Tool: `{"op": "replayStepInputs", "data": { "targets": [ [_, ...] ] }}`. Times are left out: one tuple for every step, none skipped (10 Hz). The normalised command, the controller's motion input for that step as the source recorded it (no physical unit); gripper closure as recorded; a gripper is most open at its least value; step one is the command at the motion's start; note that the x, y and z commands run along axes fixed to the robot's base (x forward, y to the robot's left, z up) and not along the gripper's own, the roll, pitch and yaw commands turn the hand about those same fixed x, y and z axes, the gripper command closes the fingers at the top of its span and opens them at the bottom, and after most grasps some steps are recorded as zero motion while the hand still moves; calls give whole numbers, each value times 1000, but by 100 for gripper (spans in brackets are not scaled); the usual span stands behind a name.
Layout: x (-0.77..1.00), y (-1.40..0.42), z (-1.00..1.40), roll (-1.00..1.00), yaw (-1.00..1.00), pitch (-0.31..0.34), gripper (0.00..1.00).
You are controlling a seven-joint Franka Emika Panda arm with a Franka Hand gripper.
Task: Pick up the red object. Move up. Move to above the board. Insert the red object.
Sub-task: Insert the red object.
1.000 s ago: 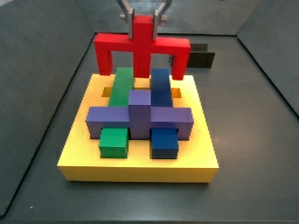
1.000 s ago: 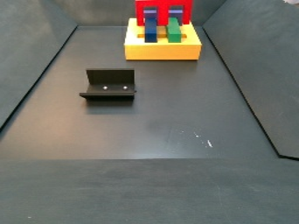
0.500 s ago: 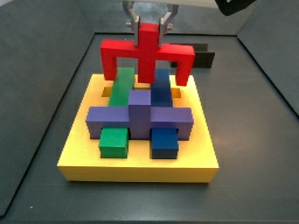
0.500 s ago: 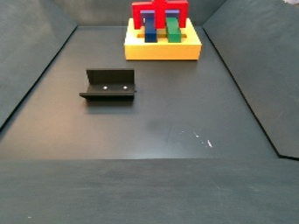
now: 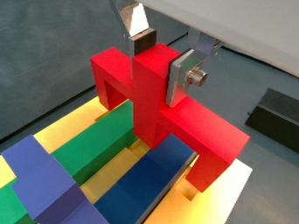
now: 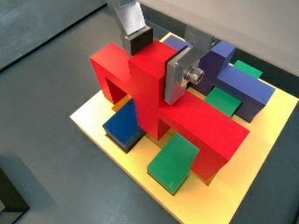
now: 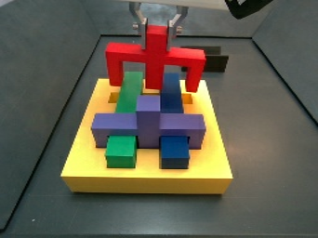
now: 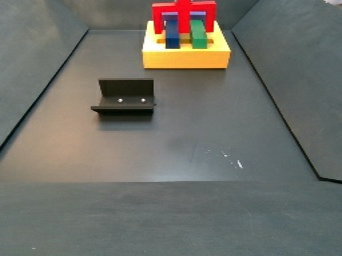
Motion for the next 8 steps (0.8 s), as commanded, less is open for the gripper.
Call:
{"op": "replayStepInputs", "data": {
  "targets": [
    [-20,-34,-166,29,0,-96,100],
    [0,-31,403,10,0,0,100],
    [0,-26,246,14,0,0,100],
    [0,0,0,36,0,-14,100],
    [0,0,-186,73,0,-61,100],
    [0,0,-220,80,0,-54,100],
    [0,-14,-289,94,0,-83,100],
    [9,-3,-346,76,0,-76,100]
  ]
}}
